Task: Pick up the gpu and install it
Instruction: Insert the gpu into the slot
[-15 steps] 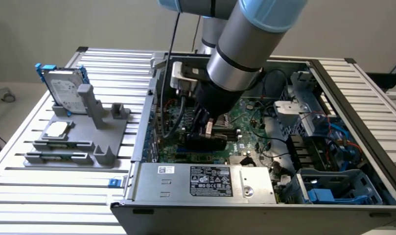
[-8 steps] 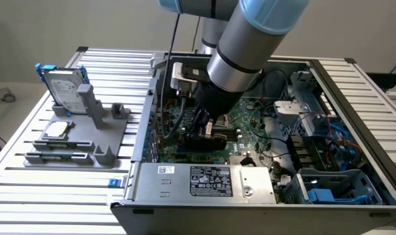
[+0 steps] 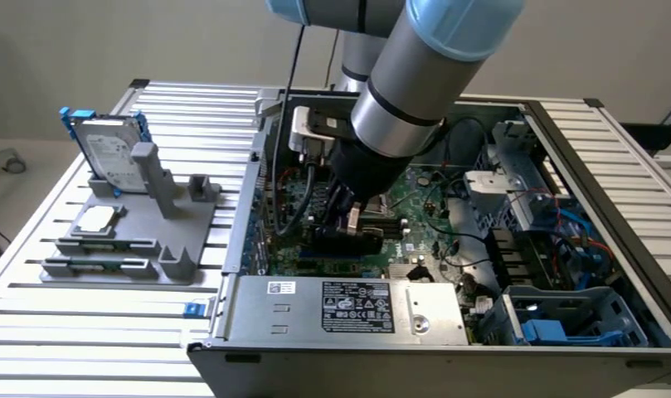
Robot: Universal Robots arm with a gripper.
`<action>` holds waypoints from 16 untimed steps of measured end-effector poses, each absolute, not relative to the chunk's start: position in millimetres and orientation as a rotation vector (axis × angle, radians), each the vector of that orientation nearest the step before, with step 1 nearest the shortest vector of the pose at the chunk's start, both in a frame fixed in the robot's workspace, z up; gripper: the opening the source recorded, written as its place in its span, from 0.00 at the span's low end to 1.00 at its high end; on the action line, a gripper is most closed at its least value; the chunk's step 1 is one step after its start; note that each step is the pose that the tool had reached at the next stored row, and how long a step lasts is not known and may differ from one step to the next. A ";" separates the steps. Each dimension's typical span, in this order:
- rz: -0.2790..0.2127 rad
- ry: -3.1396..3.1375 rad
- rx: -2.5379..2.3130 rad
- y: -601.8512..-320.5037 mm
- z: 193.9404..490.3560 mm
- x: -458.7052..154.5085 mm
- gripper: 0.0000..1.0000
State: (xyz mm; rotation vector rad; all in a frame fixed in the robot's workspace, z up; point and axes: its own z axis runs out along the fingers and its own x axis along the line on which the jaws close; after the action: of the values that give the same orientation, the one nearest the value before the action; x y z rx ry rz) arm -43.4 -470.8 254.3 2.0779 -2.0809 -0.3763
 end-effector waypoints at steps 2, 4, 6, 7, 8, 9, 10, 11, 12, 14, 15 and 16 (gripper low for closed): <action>-0.377 -2.081 2.078 -470.7 254.0 -43.4 0.26; -0.379 -2.081 2.079 -470.6 253.4 -43.3 0.26; -0.380 -2.080 2.078 -470.6 253.5 -43.4 0.26; -0.381 -2.079 2.077 -470.7 253.6 -43.4 0.26; -0.381 -2.079 2.077 -470.7 253.6 -43.4 0.26; -0.382 -2.079 2.077 -470.7 253.6 -43.4 0.26; -0.382 -2.079 2.077 -470.7 253.6 -43.4 0.26; -0.382 -2.079 2.077 -470.7 253.6 -43.4 0.26; -0.382 -2.079 2.077 -470.7 253.5 -43.4 0.26; -0.384 -2.079 2.076 -470.6 253.5 -43.6 0.26; -0.383 -2.080 2.077 -470.7 253.4 -43.8 0.27; -0.383 -2.080 2.077 -470.7 253.4 -43.6 0.33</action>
State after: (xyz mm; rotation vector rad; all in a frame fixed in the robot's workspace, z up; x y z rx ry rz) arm -43.6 -470.7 253.4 2.0769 -2.0797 -0.3828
